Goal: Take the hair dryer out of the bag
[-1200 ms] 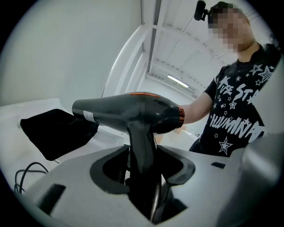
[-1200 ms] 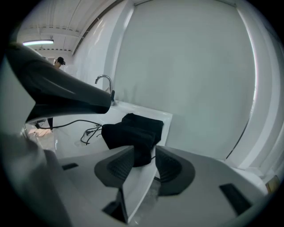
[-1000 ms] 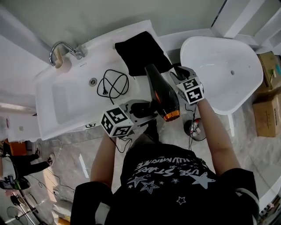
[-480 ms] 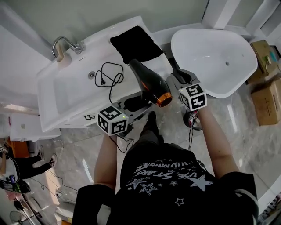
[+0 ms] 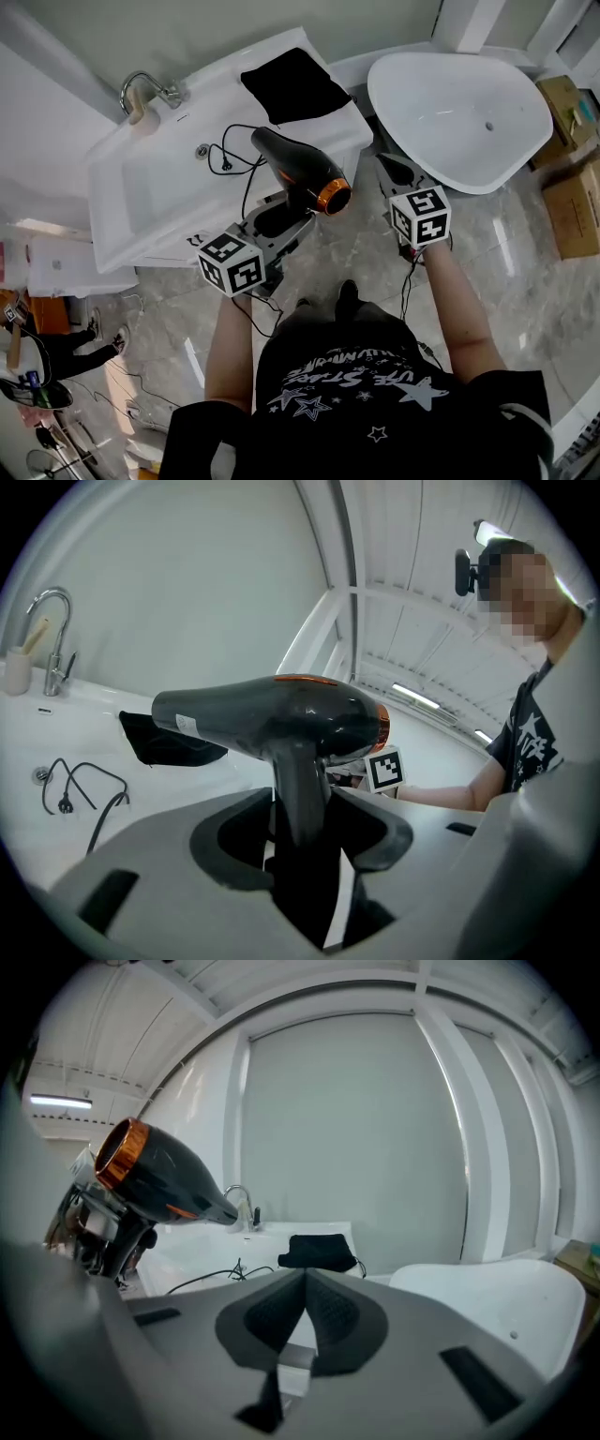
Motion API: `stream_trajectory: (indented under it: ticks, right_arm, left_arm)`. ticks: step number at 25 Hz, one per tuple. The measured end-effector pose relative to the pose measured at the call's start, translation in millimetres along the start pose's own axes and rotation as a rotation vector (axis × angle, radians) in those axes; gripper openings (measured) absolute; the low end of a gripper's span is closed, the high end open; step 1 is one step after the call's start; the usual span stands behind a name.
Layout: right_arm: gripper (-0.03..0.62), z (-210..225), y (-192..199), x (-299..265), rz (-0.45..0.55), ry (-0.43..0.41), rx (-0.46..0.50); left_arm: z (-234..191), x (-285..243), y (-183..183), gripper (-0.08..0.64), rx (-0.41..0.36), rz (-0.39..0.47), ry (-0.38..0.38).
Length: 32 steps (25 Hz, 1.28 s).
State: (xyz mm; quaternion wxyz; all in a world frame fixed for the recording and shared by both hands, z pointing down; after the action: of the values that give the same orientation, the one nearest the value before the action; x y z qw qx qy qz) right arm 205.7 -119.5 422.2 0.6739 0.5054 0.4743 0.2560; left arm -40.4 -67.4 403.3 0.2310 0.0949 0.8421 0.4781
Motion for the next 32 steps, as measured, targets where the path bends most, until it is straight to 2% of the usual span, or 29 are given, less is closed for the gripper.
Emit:
stream_trajectory:
  ticks: [8,23,32]
  right_arm:
    - [0.006,-53,9,19,-0.012,0.042,-0.049]
    - [0.006,-181,17,71,0.016,0.132,-0.064]
    - [0.006,-229,34,108,0.001,0.180,-0.063]
  left_arm:
    - [2,53,27,0.201,0.015,-0.013,0.030]
    - [26,138,64,0.201,-0.042,-0.035,0.147]
    - [38,172,95,0.201,-0.038,-0.062,0.190]
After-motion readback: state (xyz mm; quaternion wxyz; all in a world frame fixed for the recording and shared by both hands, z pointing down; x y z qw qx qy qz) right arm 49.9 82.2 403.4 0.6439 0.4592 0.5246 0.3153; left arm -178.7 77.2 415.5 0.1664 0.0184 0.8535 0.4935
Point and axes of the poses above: the fingertips, and each gripper's own axes: x backward along the fingers, z to its right, y out of its underside, the point moved 7 cm from there along x, backward along the fingers, and after that the axes turned 4 degrees about -z, right-handed, at the moved point
